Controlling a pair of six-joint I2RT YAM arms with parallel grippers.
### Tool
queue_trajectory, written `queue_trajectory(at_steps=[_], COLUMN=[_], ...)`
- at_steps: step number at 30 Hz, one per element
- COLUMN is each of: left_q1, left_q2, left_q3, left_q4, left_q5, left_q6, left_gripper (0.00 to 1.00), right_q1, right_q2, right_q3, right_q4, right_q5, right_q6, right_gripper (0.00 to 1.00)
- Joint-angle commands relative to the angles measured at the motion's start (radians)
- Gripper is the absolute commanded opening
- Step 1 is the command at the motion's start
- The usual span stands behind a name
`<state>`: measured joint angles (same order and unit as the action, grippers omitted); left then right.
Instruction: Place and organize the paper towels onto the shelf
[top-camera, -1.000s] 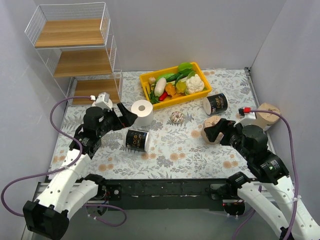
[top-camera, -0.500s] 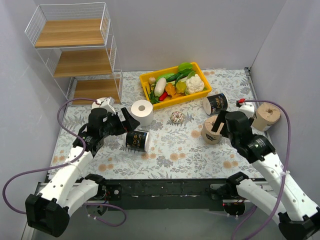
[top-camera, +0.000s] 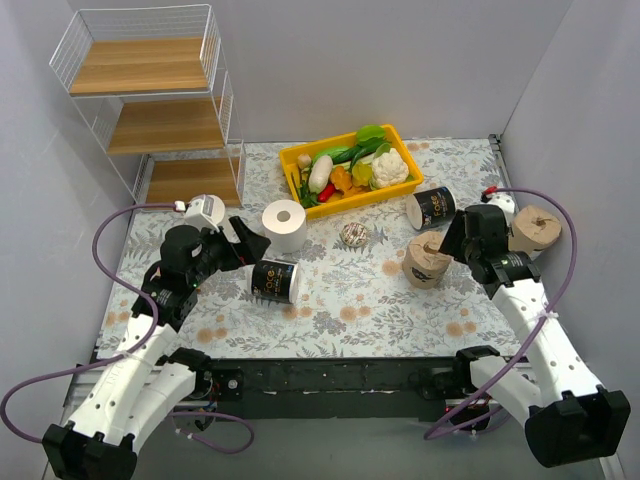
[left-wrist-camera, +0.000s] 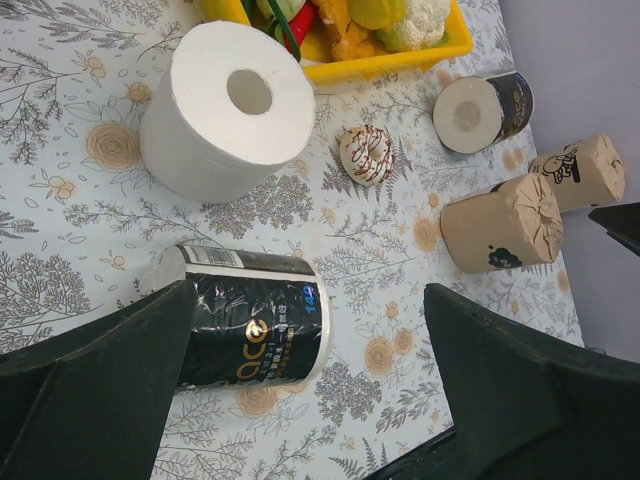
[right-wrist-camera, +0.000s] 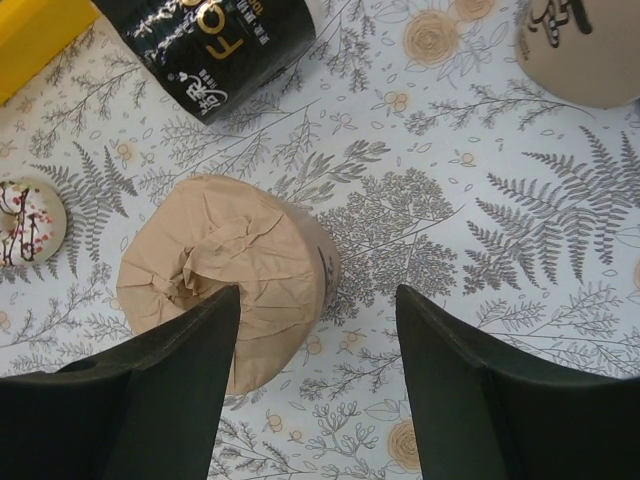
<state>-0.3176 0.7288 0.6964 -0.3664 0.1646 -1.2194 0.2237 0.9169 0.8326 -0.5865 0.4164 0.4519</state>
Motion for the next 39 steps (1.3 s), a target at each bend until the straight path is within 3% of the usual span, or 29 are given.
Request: queue_trajectory(at_steps=[1, 9, 14, 19, 39], left_q1=[-0.002, -0.001, -0.002, -0.001, -0.001], left_q2=[-0.02, -0.028, -0.043, -0.046, -0.043], left_q3=[-0.009, -0.015, -0.018, -0.018, -0.015], left_q4=[0.0, 0.009, 0.012, 0.015, 0.007], left_q5=[-0.004, 0.029, 0.029, 0.029, 0.009], left_q6=[0.018, 0.017, 0.014, 0.021, 0.021], left_gripper=[0.98, 0.98, 0.98, 0.98, 0.98], right_q1=[-0.015, 0.018, 0.207, 0.313, 0.367], right_q2=[0.03, 0.095, 0.169, 0.234, 0.293], right_q3=[-0.021, 0.137, 0.18, 0.18, 0.12], right_q4=[0.093, 0.019, -0.055, -0.076, -0.006], right_q5=[-0.129, -0.249, -0.082, 0.016, 0.009], right_q6=[-0.061, -0.277, -0.297, -0.32, -0.378], right_gripper=[0.7, 0.64, 0.68, 0.66, 0.67])
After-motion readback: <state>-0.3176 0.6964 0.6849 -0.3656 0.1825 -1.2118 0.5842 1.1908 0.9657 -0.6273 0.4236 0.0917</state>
